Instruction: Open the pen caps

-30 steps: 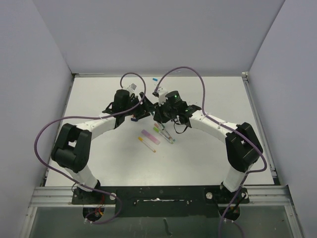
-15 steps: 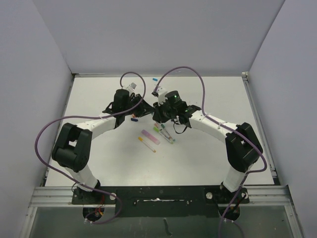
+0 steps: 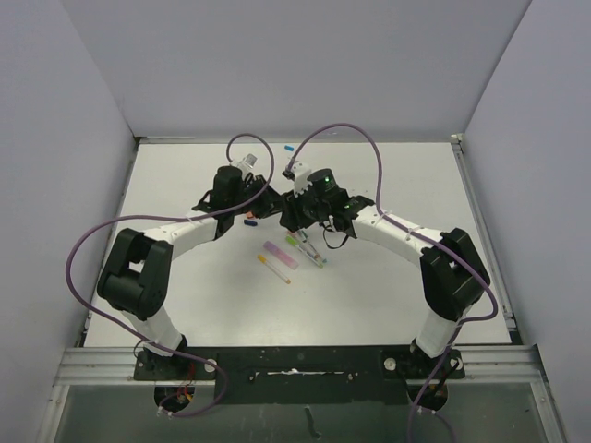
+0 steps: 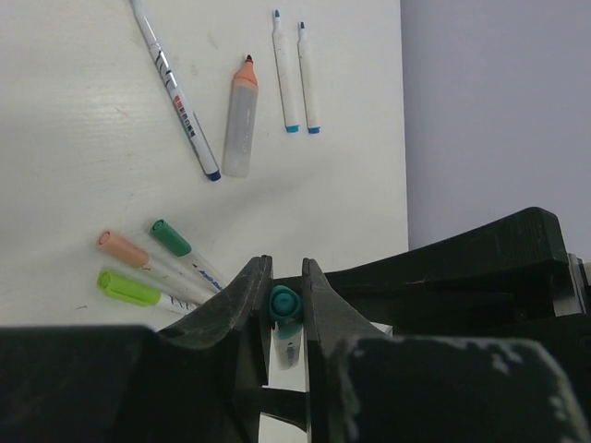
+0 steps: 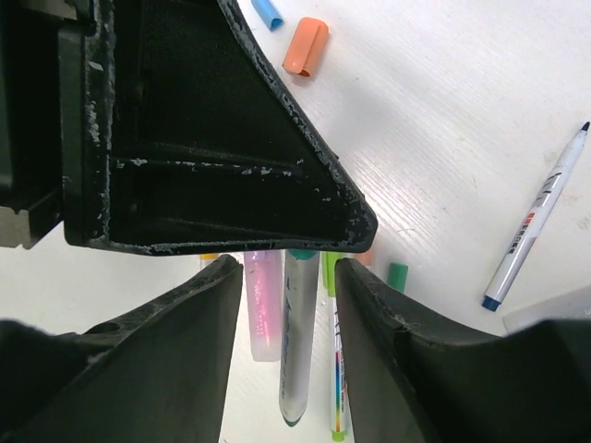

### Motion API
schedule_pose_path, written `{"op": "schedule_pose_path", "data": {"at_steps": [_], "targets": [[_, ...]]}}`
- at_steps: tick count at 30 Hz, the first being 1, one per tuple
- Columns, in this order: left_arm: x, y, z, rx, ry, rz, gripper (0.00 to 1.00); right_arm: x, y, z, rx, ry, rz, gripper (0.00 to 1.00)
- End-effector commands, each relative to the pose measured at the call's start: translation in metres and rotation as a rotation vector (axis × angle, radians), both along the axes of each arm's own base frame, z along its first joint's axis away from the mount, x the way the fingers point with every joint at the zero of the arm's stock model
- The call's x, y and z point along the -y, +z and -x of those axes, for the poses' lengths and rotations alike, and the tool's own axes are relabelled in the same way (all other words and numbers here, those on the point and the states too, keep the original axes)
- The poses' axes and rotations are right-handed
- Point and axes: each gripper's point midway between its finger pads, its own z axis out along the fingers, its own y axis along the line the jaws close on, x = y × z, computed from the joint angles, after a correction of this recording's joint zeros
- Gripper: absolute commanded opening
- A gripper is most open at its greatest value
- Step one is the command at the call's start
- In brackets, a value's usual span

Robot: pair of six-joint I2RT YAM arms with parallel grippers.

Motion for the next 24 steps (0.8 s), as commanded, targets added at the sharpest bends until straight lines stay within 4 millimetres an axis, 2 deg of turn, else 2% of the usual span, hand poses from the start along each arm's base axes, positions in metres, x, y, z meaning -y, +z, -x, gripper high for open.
{"op": "schedule_pose_path", "data": {"at_steps": [1,3,8,12,17,24], "targets": [[0.011,0.031,-0.007,0.091,-0.03,0.056,0.0,-0.016,0.033,-0.01,0.071,0.013,-0.081,0.44],[0.011,0.031,-0.006,0.092,-0.03,0.056,0.0,-0.016,0.032,-0.011,0.07,0.012,-0.082,0.38],[0.01,0.033,-0.006,0.098,-0.031,0.058,0.0,-0.016,0.029,-0.011,0.062,0.008,-0.08,0.12],[0.01,0.039,-0.007,0.112,-0.028,0.062,0.0,-0.016,0.027,-0.01,0.056,0.012,-0.079,0.0],[0.002,0.046,-0.018,0.131,0.017,0.055,0.0,-0.013,0.023,-0.006,0.047,0.015,-0.076,0.0],[-0.04,0.065,-0.066,0.179,0.148,0.049,0.0,0.003,0.001,0.024,-0.028,0.031,-0.051,0.0]]}}
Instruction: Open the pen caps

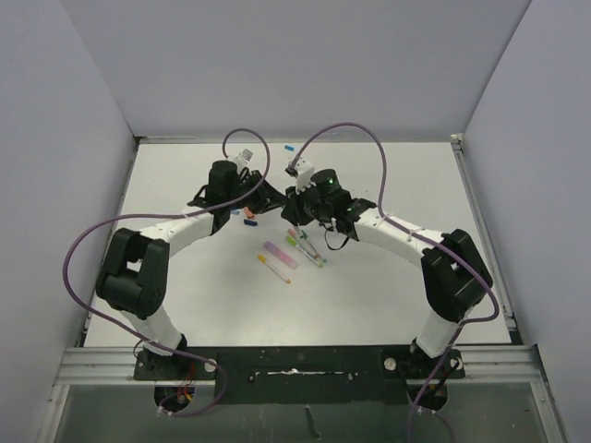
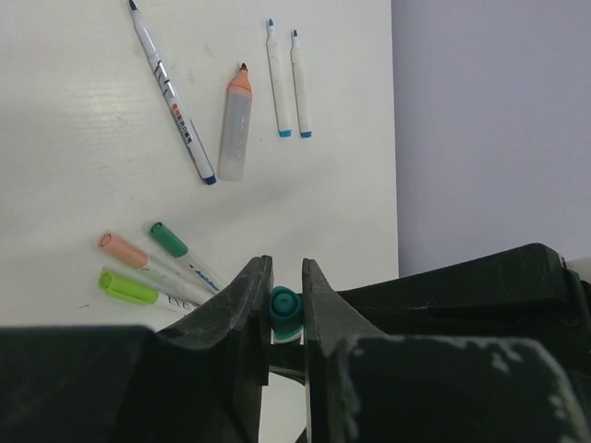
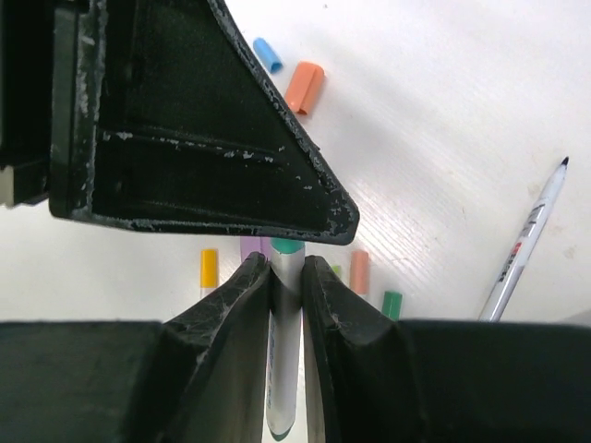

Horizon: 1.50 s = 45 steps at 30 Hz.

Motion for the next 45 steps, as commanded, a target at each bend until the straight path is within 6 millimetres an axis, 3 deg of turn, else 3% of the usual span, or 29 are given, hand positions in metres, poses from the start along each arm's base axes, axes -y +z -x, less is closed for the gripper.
{"op": "schedule_pose_path", "data": {"at_steps": [1,6,13,19,25,31,38,45], "targets": [[-0.04,0.055,-0.065,0.176,0.159,0.034,0.0,0.01,-0.011,0.039,-0.078,0.047,-0.007,0.0],[-0.06,0.049,-0.086,0.163,0.206,0.035,0.0,0.028,-0.019,0.062,-0.109,0.035,-0.002,0.0],[-0.07,0.03,-0.084,0.133,0.231,0.002,0.0,0.04,-0.004,0.058,-0.063,0.011,0.036,0.0],[-0.089,0.035,-0.085,0.142,0.262,-0.022,0.0,0.045,0.001,0.058,-0.038,-0.011,0.027,0.0],[-0.091,0.005,-0.06,0.063,0.232,-0.057,0.0,0.045,0.009,0.015,0.045,-0.065,0.085,0.0],[-0.11,-0.032,-0.022,-0.005,0.258,-0.163,0.0,0.03,0.006,-0.04,0.108,-0.105,0.103,0.0],[-0.126,-0.063,0.004,-0.076,0.276,-0.239,0.0,0.007,-0.015,-0.089,0.138,-0.115,0.142,0.0],[-0.136,-0.087,0.017,-0.135,0.277,-0.277,0.07,-0.005,-0.039,-0.122,0.186,-0.137,0.188,0.0]]}}
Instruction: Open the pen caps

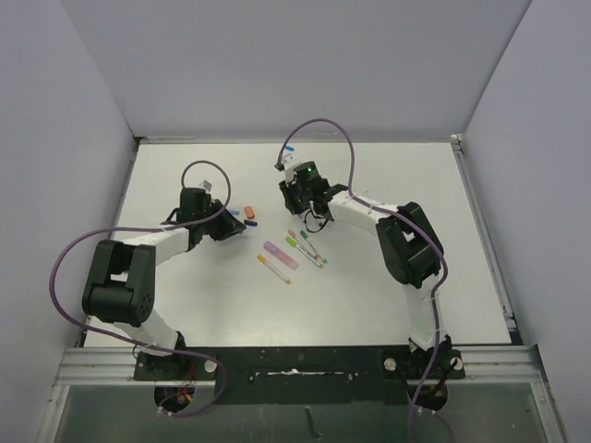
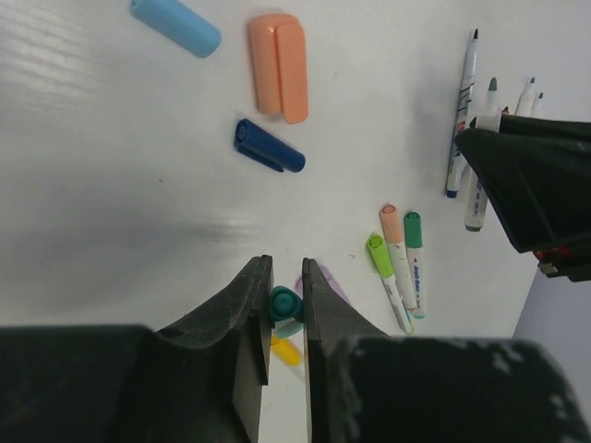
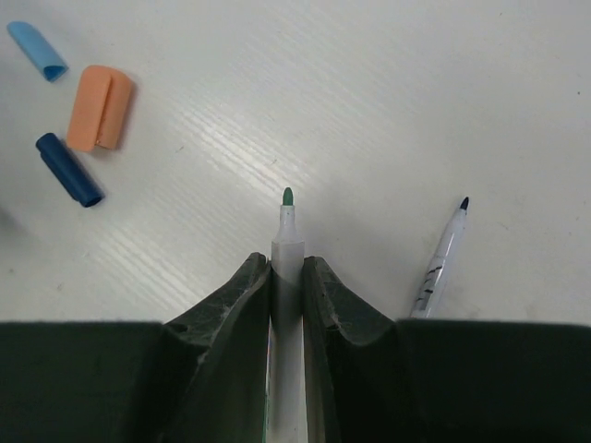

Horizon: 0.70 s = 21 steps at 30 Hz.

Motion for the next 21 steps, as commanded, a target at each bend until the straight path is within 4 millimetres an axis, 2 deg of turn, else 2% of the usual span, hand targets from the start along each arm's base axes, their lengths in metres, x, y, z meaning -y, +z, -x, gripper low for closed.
{"op": "schedule_pose_path", "data": {"at_steps": [1,8,15,19,21], "targets": [[-0.011,0.005,0.001,0.033,0.007,-0.03,0.08,-0.012,0.027,-0.037,0.148,-0.019,-0.013,0.0],[-0.021,-0.016,0.008,-0.014,0.021,-0.041,0.18,-0.017,0.003,-0.052,0.152,-0.022,0.022,0.0],[-0.026,-0.023,0.009,-0.032,0.027,-0.048,0.27,-0.015,-0.013,-0.057,0.138,-0.028,0.023,0.0],[-0.029,-0.022,0.008,-0.035,0.033,-0.045,0.31,-0.014,-0.017,-0.057,0.121,-0.031,0.019,0.05],[-0.03,-0.018,0.007,-0.029,0.039,-0.037,0.36,-0.012,-0.018,-0.058,0.112,-0.034,0.016,0.12]]}}
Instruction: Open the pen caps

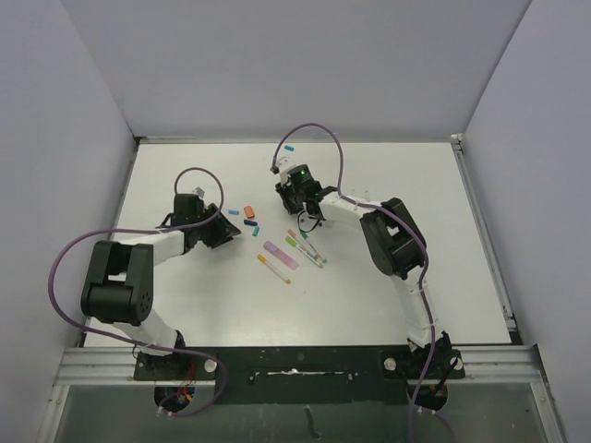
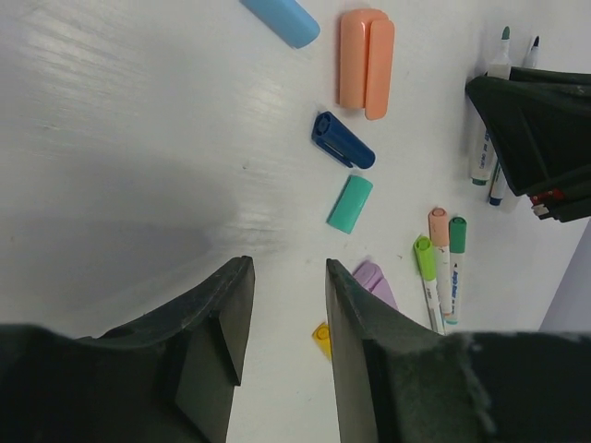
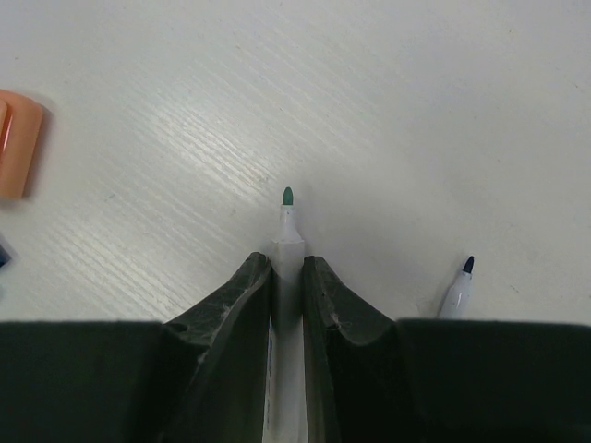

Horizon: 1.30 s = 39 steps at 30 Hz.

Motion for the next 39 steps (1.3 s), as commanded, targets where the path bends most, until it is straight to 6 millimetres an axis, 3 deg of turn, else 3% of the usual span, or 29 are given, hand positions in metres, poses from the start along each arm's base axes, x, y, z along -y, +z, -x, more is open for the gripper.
{"op": "schedule_pose_path", "data": {"at_steps": [1,6,8,15,21,29,39], "targets": [[-0.004,0.01,-0.009,0.043,0.004,0.009,0.39,-0.005,0.028,-0.021,0.067,-0.016,-0.057,0.15],[-0.004,0.038,-0.016,0.115,0.018,0.036,0.88,0.0,0.036,-0.024,0.073,-0.026,-0.068,0.42],[-0.003,0.054,-0.02,0.159,0.017,0.041,0.97,0.004,0.045,-0.025,0.091,-0.03,-0.081,0.5],[0.001,0.11,-0.034,0.312,-0.001,0.067,0.98,0.016,0.085,-0.007,0.144,-0.01,-0.105,0.57],[0.008,0.125,-0.04,0.35,-0.02,0.106,0.98,0.034,0.103,0.035,0.109,0.013,-0.091,0.58],[0.019,0.127,-0.049,0.348,-0.038,0.175,0.98,0.05,0.067,0.085,-0.025,0.012,-0.059,0.58],[0.027,0.129,-0.049,0.352,-0.061,0.19,0.98,0.051,0.04,0.107,-0.095,0.013,-0.038,0.55]]}}
